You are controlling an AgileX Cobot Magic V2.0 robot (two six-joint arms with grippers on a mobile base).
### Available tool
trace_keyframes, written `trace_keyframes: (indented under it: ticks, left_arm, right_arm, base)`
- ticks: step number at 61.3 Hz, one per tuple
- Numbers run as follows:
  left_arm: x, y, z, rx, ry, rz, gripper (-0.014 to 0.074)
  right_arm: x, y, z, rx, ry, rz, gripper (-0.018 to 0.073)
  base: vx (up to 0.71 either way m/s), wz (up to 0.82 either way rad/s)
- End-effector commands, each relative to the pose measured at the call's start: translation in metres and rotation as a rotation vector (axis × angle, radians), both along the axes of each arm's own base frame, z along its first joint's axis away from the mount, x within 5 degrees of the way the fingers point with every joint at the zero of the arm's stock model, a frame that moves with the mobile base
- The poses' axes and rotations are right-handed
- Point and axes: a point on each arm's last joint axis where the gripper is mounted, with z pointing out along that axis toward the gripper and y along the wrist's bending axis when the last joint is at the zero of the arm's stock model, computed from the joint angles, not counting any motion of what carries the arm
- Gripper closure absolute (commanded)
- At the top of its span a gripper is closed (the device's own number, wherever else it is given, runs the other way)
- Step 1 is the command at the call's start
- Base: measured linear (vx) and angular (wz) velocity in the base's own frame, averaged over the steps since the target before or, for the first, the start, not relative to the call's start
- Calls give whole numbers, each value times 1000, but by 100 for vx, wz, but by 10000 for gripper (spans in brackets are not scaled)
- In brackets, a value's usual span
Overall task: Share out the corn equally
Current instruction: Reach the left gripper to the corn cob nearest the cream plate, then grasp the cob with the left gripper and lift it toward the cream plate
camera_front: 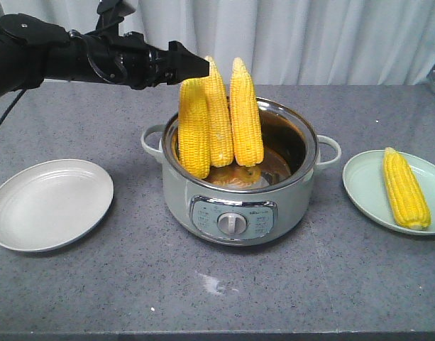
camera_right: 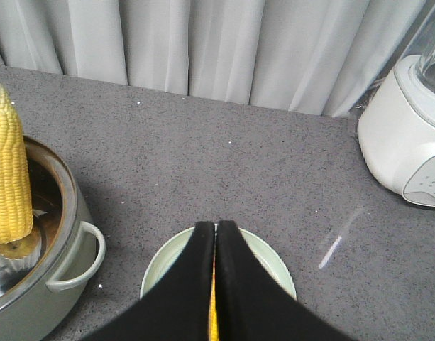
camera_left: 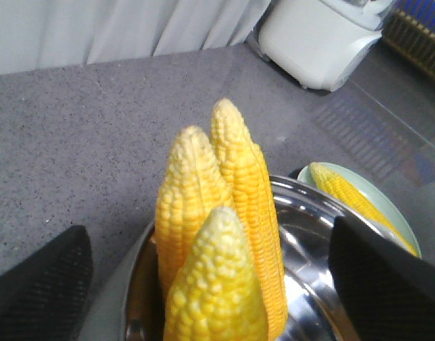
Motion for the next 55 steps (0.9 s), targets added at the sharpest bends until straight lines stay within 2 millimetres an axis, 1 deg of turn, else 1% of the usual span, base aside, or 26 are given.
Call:
trace_keyframes:
  ticks: [1,10,26,33,40,45,55]
  left_arm:
    - [-12,0,34,-48,-66,-19,-5]
    - [-9,-3,25,-50,-36,-38,11]
    - [-9,-2,24,-50,-37,-34,13]
    - [-9,-2,24,-50,-36,-36,57]
    - [-9,-3,24,-51,-34,-38,169]
    - [-9,-3,24,-53,-27,-41,283]
    - [-12,-4,24,-52,-17,-64,547]
  right_arm:
    - [-8,0,17,-9,-107,-5,568]
    - [-8,0,17,-9,-107,-5,568]
    - [-8,0,17,-9,-104,-4,568]
    - [-8,0,17,-9,-104,-4,568]
    - [-8,1,17,-8,-101,-4,568]
    - [-8,1,16,-8,-98,-3,568]
    - [-8,1,16,-8,-95,-3,568]
  base:
    - [0,0]
    - [0,0]
    - [0,0]
    - [0,0]
    - [0,0]
    - [0,0]
    - [0,0]
